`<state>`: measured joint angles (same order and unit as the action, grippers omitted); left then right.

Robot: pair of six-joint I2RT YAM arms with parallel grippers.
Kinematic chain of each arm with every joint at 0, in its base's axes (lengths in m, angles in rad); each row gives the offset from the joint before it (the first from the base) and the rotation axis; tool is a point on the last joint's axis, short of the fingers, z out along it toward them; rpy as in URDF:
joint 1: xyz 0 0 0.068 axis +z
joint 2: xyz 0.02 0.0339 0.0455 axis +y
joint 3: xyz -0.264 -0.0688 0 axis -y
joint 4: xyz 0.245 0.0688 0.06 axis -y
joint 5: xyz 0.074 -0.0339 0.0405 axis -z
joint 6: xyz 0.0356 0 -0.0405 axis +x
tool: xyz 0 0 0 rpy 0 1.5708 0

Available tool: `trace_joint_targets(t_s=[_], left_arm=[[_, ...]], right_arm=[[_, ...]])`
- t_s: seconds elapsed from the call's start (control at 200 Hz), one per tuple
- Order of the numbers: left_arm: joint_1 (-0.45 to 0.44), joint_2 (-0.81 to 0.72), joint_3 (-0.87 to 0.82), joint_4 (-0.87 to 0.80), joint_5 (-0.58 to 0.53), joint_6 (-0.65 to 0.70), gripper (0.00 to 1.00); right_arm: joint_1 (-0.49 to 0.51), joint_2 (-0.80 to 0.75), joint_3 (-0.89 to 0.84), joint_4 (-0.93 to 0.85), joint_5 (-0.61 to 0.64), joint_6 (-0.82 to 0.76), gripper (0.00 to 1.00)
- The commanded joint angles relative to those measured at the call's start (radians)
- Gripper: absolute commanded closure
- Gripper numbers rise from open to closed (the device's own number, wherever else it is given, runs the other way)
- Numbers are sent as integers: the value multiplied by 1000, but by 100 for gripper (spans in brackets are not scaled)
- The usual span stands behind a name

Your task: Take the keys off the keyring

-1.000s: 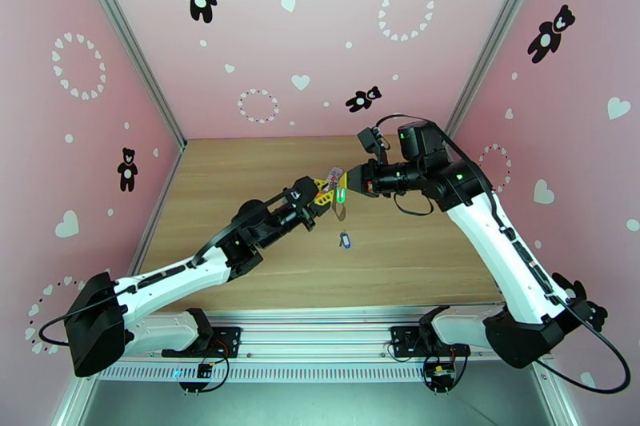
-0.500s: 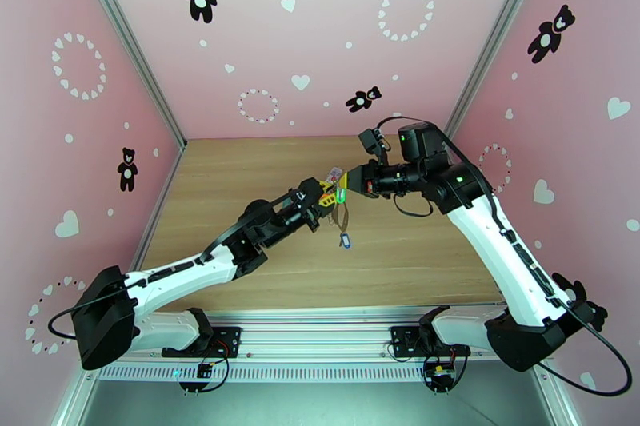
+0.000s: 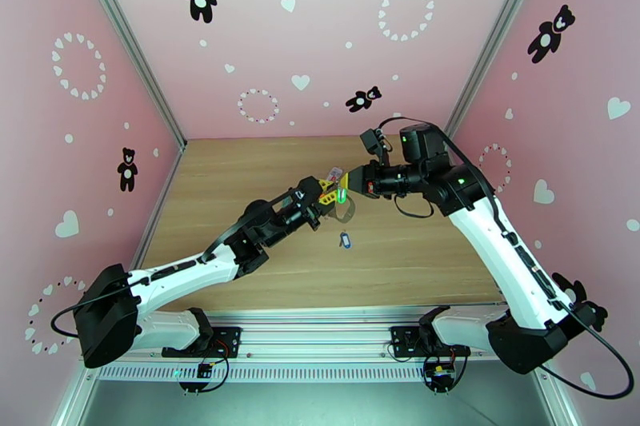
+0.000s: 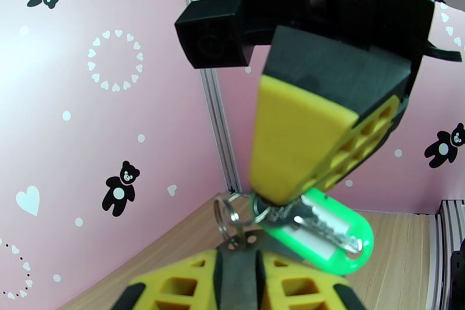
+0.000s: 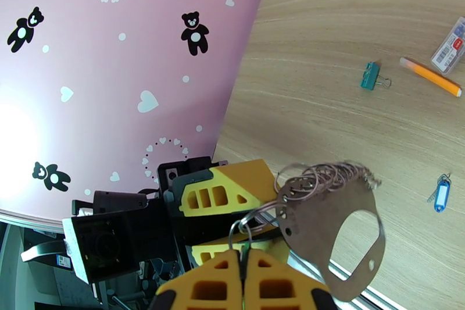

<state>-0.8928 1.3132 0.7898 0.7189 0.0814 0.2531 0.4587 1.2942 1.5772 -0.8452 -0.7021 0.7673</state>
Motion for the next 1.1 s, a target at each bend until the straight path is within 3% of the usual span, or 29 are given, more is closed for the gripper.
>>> trace_joint_targets(t_s=[0.0,0.611,0.951,1.091], left_arm=[[-5,9,18,33,5,-18,77],[-4,1,55,-1,26,-20,82],[15,-36,117,-217,82,-61,96],[21,-51,207,-461,119,-63,99]], right_arm=[[5,-29,-11,28,-1,10,100],[0,-36,-20,32,4,0,100],[-8,-47,-42,74,-7,11,100],[-8,-56,-61,94,-6,1,100]])
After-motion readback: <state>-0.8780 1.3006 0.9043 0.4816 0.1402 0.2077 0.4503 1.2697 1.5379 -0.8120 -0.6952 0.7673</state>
